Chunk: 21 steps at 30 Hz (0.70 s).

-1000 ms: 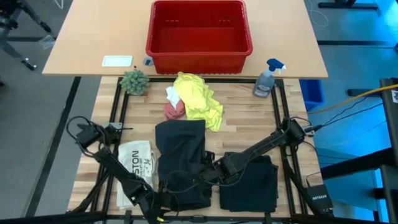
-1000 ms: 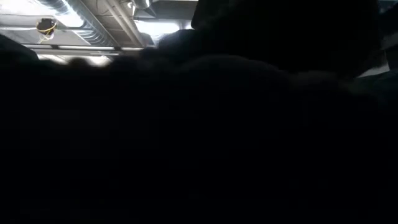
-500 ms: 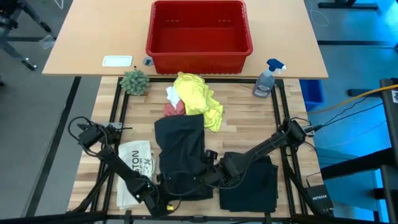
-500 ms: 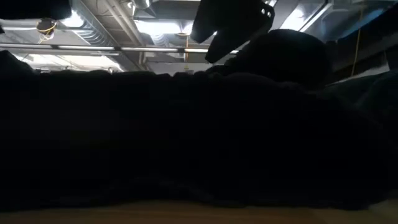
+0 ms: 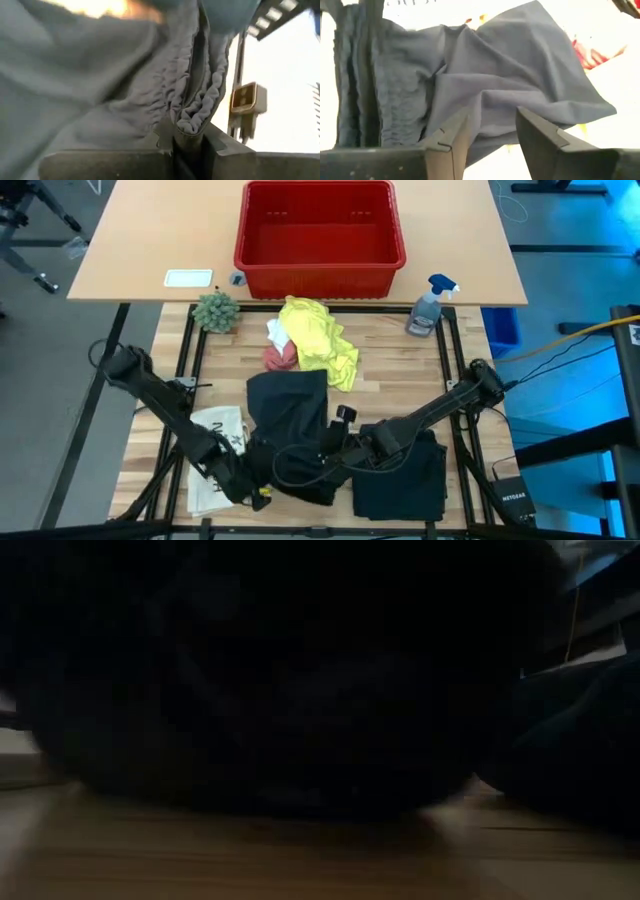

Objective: Fold laundry
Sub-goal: Fold the dark blue short

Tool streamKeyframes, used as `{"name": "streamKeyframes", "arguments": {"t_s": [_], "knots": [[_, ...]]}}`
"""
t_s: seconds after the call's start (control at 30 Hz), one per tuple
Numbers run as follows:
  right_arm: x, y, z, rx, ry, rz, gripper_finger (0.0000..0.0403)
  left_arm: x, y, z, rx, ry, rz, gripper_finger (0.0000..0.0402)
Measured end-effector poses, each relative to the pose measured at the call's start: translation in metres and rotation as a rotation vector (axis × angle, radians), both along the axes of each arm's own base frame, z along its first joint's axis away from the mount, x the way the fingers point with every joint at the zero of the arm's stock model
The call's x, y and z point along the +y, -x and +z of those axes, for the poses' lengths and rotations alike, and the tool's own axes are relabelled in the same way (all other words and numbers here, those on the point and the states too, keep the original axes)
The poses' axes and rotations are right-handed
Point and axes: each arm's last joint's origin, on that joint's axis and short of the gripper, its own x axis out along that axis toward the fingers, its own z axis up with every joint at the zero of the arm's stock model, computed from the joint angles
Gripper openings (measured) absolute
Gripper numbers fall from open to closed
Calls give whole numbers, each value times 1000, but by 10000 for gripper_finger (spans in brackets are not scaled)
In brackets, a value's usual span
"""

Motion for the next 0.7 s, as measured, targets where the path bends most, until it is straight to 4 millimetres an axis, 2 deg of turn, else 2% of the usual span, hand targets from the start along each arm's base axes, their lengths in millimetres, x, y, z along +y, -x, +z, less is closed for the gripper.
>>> {"name": "streamKeyframes", "arguments": {"t_s": [0.1,0.3,0.5,0.7], "knots": [[-6,2,10,-22,-3,-7,144,20,7,22,-27,-49,45,25],[-12,4,18,-35,0,-4,137,70,12,29,107,-218,158,25],[-16,1,17,-31,-13,-9,135,107,1,32,167,-312,184,25],[-22,-1,19,-5,-37,29,135,140,-12,31,213,-308,182,25]]}}
